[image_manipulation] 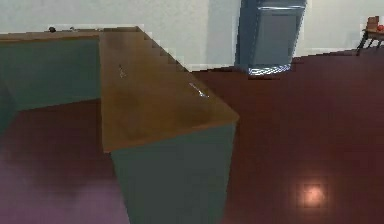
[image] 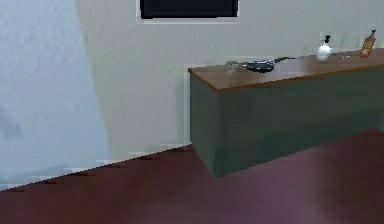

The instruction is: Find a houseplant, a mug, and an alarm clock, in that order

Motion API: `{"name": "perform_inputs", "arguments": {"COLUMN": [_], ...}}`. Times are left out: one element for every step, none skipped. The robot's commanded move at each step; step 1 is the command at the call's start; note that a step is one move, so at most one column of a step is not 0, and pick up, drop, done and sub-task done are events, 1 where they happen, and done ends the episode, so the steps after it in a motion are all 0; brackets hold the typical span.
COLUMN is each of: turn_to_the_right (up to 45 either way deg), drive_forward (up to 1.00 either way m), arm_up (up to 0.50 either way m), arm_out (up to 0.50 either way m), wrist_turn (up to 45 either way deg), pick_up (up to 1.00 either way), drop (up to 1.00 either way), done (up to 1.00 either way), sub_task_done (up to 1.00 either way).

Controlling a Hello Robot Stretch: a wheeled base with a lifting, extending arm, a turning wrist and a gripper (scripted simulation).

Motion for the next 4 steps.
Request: {"name": "perform_inputs", "arguments": {"turn_to_the_right": [0.0,30.0,0.0,-21.0], "drive_forward": [0.25,0.00,0.40,0.00], "arm_up": [0.00,0.00,0.00,0.00], "arm_out": [0.00,0.00,0.00,0.00], "wrist_turn": [0.0,0.0,0.0,0.0], "pick_up": [0.00,0.00,0.00,0.00], "drop": [0.00,0.00,0.00,0.00], "done": [0.00,0.00,0.00,0.00], "sub_task_done": [0.00,0.00,0.00,0.00]}}
